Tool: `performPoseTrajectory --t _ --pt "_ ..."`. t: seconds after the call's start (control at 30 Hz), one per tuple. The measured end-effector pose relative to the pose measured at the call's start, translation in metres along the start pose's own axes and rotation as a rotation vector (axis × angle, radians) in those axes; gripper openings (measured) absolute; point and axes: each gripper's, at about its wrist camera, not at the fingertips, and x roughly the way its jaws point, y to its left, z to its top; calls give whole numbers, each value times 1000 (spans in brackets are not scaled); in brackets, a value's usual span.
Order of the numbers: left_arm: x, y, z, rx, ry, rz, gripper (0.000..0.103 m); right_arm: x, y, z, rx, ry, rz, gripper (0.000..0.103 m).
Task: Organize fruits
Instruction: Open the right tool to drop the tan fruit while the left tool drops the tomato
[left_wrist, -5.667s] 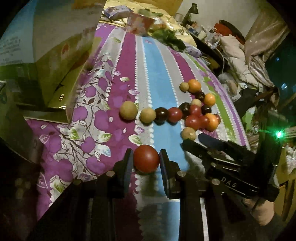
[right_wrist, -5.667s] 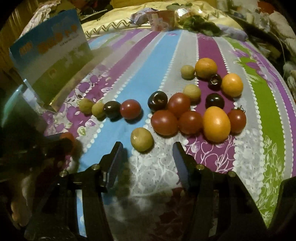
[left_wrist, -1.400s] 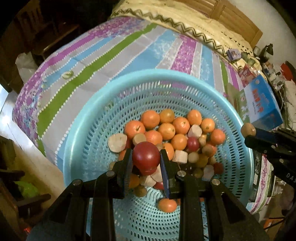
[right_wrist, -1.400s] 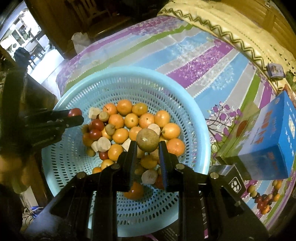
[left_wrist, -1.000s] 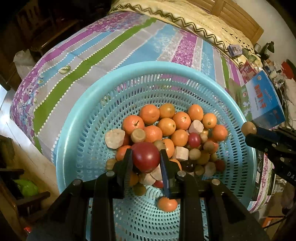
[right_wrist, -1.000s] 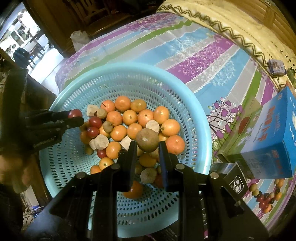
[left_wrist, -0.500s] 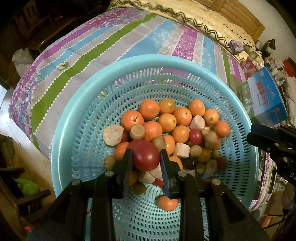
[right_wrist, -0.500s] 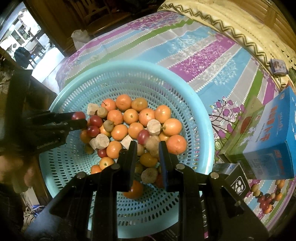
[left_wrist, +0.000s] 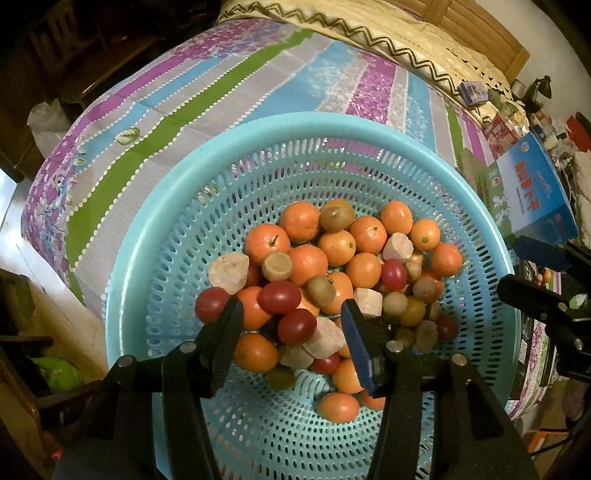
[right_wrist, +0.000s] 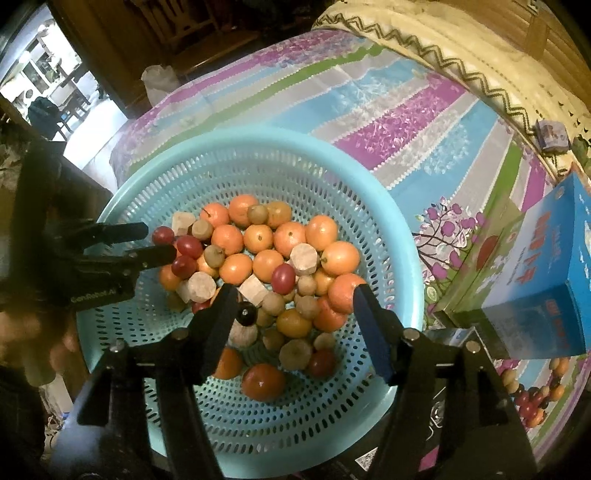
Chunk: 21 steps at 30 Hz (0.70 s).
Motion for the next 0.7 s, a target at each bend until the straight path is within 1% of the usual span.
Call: performPoseTrajectory --t 0.4,0.7 --pt "0 -6 1 5 -2 3 56 -6 -4 1 1 -26 -7 66" --pt "-11 -20 1 22 -28 4 56 -20 -9 -4 -5 -52 -11 66"
